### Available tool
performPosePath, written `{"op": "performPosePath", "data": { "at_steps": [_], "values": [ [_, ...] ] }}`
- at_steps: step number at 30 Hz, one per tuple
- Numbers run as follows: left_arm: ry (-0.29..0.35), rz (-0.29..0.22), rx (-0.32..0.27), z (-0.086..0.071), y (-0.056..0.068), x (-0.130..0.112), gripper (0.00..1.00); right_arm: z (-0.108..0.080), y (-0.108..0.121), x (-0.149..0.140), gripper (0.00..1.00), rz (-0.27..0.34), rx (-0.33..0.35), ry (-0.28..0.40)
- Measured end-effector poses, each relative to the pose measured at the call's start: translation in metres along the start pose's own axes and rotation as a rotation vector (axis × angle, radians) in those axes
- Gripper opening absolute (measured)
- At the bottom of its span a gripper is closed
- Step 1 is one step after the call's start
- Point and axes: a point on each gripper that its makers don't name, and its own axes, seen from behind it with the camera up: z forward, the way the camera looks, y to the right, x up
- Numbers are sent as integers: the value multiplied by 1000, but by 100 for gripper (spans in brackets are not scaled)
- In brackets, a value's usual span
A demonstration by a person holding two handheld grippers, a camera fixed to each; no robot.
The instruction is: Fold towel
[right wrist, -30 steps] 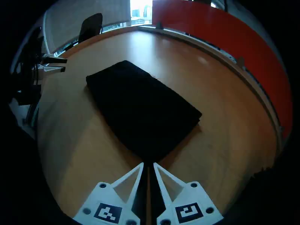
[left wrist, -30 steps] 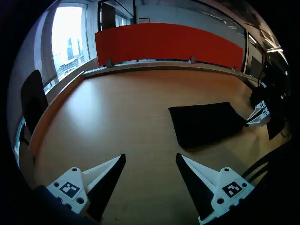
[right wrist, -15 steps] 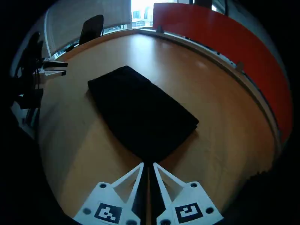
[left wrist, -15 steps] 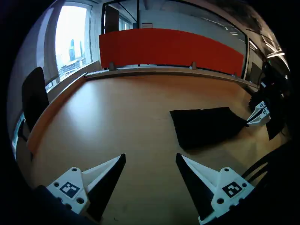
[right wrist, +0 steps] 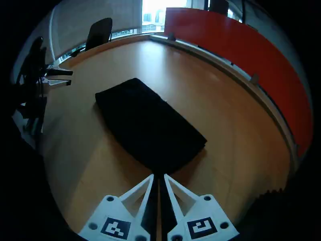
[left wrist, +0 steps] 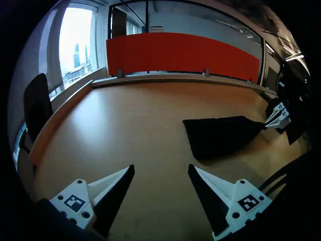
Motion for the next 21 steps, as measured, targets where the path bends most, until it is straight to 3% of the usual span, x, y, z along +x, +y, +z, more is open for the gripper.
{"op": "performPosePath", "data": {
  "at_steps": [14, 21],
  "values": [
    [1, 12, -14, -7, 1, -3, 100, -27, 18, 8, 2, -11, -46, 9],
    [-3, 13, -23, -9, 3, -6, 100, -25, 16, 26, 2, -49, -36, 20]
  ]
}}
